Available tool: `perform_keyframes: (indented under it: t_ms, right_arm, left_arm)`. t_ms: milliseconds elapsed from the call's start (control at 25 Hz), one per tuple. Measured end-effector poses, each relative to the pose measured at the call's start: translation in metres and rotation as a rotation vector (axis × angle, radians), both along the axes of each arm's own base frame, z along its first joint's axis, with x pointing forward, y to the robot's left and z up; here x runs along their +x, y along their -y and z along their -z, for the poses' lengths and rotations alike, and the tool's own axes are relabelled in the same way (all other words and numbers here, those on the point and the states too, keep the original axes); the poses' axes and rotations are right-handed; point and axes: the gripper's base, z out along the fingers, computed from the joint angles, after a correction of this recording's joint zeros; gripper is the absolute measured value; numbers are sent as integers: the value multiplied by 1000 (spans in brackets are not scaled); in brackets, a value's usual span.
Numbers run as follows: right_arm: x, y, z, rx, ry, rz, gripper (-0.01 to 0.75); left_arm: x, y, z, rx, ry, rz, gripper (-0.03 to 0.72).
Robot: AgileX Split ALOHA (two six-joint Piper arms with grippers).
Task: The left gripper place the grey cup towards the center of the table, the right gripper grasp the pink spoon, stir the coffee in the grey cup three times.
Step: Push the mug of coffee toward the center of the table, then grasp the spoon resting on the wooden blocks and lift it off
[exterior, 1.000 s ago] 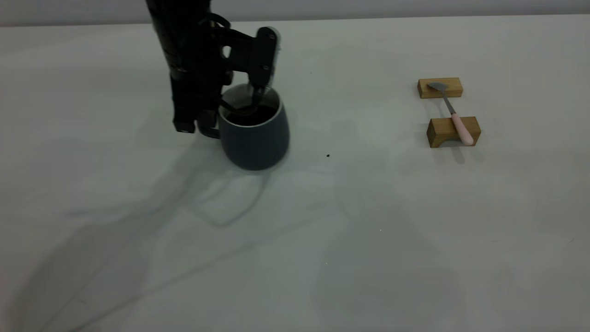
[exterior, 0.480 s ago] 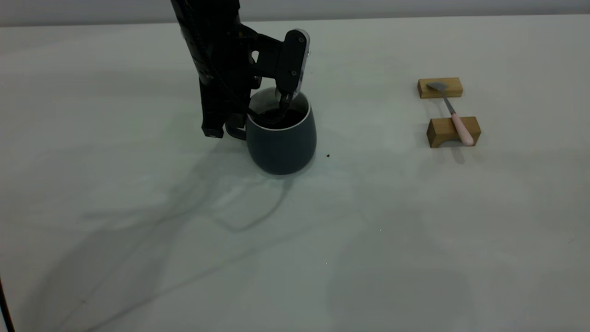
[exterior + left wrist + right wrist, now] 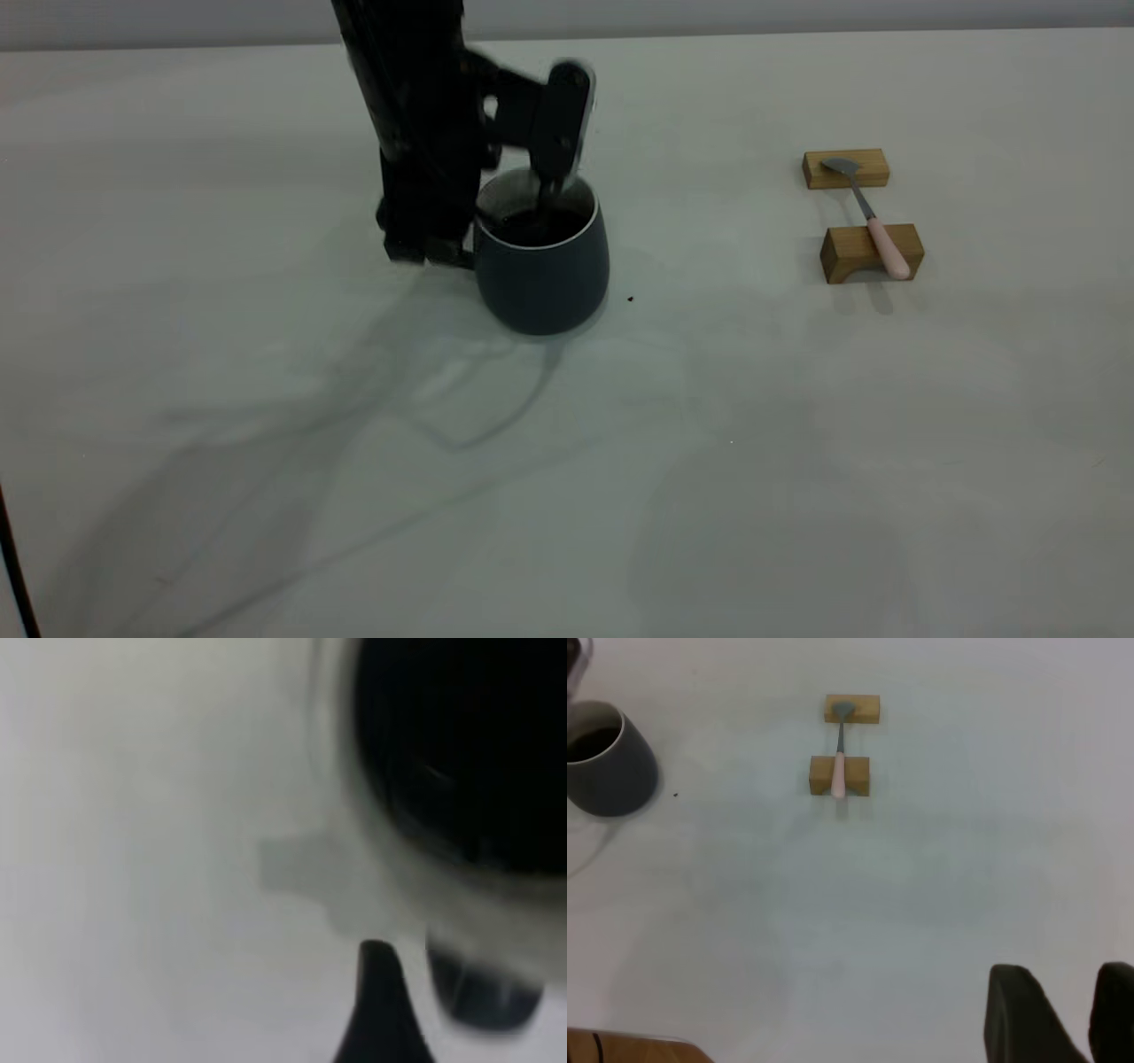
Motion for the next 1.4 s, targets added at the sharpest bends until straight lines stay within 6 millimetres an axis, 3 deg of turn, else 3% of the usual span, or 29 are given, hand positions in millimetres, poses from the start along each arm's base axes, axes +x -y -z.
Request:
perform_keyframes:
  t_ms: [160, 240, 480, 640, 760, 920, 1120, 1400]
  right_arm:
    - [0, 0, 0, 0, 0, 0, 237]
    - [0, 0, 0, 0, 0, 0, 237]
    - [0, 0, 0, 0, 0, 0, 237]
    - [0, 0, 0, 0, 0, 0, 237]
    - [0, 0, 0, 0, 0, 0, 237]
    - [0, 0, 0, 0, 1, 0, 237]
    - [0, 0, 0, 0, 1, 0, 237]
    - [0, 0, 0, 0, 1, 0, 237]
  left_arm:
    - [-1, -3, -62, -59, 66, -145, 616]
    - [-6, -8, -105, -106, 110, -250, 586]
    - [-47, -40, -202, -130, 123, -663, 482]
    - [-79, -62, -246, -103, 118, -876, 432]
    - [-96, -72, -271, -177, 156, -953, 409]
    - [-136, -90, -296, -311, 162, -1048, 392]
    - [-226, -139, -312, -493, 194, -1129, 389]
    - [-344, -209, -280, -801, 319, -1320, 388]
